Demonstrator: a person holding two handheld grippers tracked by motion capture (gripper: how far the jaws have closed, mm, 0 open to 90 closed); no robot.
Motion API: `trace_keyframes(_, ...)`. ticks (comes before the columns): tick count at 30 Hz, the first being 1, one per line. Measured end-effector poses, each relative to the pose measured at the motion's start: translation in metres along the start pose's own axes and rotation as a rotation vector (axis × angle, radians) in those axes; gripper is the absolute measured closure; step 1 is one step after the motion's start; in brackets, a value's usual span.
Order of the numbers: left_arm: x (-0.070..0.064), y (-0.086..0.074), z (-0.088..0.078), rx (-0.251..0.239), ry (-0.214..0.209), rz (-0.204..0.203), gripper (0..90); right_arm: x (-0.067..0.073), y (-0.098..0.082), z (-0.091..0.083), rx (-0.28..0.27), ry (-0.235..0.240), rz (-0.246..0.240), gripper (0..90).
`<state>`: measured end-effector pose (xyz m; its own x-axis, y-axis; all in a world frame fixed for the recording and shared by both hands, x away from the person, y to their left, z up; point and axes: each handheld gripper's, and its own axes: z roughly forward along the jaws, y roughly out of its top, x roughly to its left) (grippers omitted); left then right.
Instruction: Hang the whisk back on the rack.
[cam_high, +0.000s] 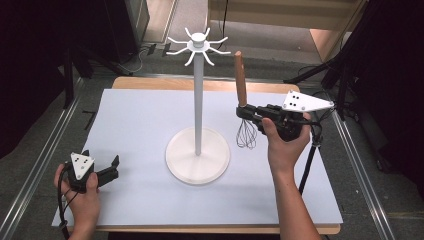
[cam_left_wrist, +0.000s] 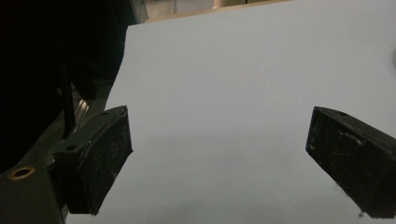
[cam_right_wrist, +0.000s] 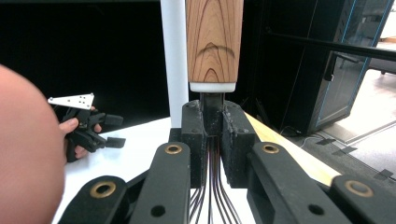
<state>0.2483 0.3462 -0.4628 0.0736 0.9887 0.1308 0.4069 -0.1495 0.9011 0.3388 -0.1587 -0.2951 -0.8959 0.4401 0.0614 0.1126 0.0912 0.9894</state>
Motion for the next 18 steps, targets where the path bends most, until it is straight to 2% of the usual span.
trace_keyframes(7, 0.0002, 0.0, -0.0001, 0.001, 0.0, -0.001, 7.3, 0.0009, 0.0019, 0.0008, -0.031, 0.012, 0.007, 82.7)
trace_keyframes(18, 0.0, 0.0, 0.0001, 0.001, -0.001, 0.0, 7.4, 0.0042, 0.0053, 0.0008, -0.047, 0.023, 0.01, 82.7)
